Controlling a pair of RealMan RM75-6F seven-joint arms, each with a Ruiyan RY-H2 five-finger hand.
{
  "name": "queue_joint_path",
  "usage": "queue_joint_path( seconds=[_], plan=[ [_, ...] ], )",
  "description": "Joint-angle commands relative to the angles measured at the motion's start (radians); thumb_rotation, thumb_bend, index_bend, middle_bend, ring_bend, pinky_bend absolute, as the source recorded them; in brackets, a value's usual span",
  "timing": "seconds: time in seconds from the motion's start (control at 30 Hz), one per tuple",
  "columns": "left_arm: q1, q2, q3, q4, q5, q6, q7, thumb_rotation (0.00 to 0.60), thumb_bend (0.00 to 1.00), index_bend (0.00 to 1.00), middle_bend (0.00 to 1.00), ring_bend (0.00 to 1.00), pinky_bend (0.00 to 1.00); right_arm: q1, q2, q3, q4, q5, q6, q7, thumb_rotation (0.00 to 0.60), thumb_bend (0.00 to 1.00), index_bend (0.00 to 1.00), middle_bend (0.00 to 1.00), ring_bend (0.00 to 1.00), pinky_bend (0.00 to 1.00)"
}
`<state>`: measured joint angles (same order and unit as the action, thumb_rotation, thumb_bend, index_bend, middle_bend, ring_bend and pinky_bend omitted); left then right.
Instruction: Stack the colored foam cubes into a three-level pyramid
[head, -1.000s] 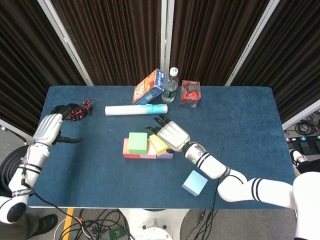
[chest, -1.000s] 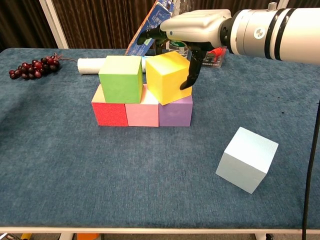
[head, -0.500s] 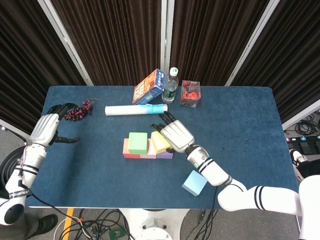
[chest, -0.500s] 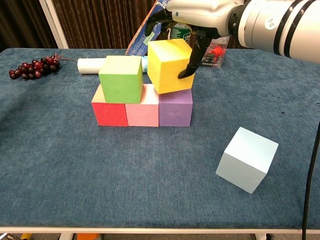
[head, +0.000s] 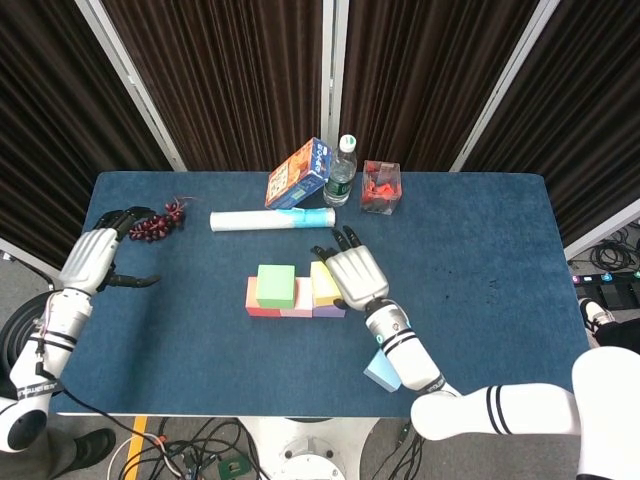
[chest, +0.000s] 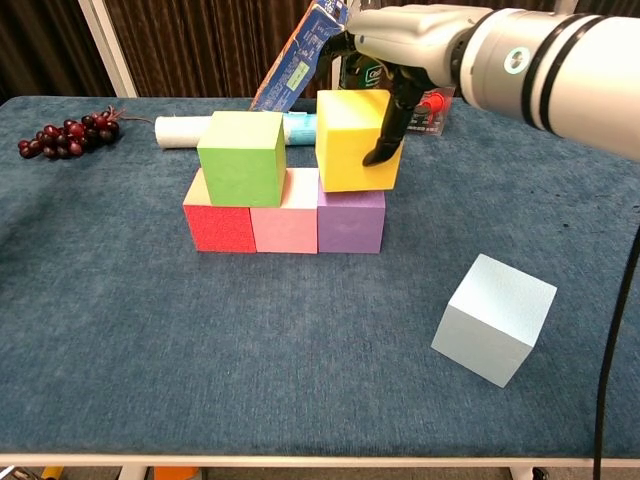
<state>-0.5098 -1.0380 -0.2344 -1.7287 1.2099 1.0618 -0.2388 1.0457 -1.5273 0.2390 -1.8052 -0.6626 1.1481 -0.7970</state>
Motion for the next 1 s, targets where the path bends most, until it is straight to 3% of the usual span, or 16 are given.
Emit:
queue_joint_path(
  seconds=[0.03,1.0],
  plan=[
    [0.001,0.000,0.000,0.002,0.001,-0.002,-0.004,0.600,0.06,0.17,0.12,0.16,0.09,0.013,-0.019,0.010,-0.006,0.030,0.017,-0.022,0.600,0.07,0.20,0.47,0.06,0.00],
    [0.012,-0.013,0.004,0.043,0.029,0.001,-0.059,0.600,0.06,0.17,0.12,0.16,0.09,0.080,-0.130,0.047,0.044,0.141,0.090,-0.114,0.600,0.06,0.17,0.45,0.06,0.00]
  ],
)
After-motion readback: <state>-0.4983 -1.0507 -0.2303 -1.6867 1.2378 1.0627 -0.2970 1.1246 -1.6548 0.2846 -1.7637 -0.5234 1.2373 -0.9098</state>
